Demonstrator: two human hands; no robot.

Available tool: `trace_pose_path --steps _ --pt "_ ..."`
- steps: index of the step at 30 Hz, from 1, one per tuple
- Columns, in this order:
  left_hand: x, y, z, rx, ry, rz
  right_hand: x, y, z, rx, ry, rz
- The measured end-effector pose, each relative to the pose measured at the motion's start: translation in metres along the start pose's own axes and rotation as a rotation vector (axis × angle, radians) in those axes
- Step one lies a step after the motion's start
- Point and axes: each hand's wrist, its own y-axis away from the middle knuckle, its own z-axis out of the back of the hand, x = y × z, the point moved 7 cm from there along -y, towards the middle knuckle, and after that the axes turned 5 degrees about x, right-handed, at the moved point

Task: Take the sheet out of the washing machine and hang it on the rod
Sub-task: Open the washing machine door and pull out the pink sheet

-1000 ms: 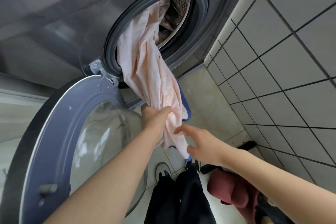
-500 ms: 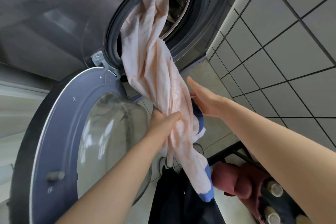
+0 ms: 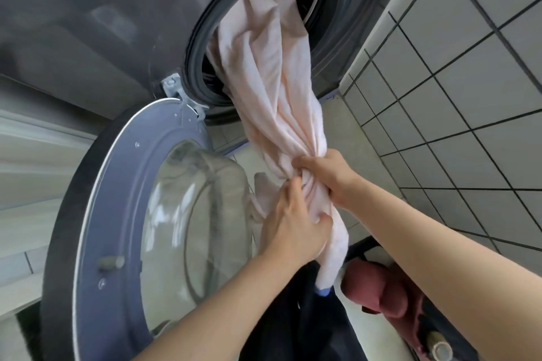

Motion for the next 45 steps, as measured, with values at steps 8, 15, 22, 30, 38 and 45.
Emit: trace_pose_path --steps 8,15,22,30,38,45 --pt "0.044 -0.014 0.012 -0.031 0.483 0.361 0.002 0.023 0.009 -0.009 -0.096 0.058" --pt "0.031 -0.042 0.022 -0.033 0.850 0.313 0.014 0.049 0.009 0.063 0.041 0.161" --pt "0.012 -0.031 0.000 0.065 1.088 0.196 0.005 0.063 -0.006 -0.061 1.014 0.434" --pt "0.026 0.009 0.010 -0.142 0.875 0.381 -0.002 0.099 -0.001 0.407 1.213 0.454" --pt "0.022 0.039 0.031 -0.169 0.751 0.308 0.050 0.120 0.015 0.237 1.418 0.749" --pt "0.002 0.066 0.038 -0.082 0.479 0.154 0.057 0.090 -0.036 0.342 2.017 1.085"
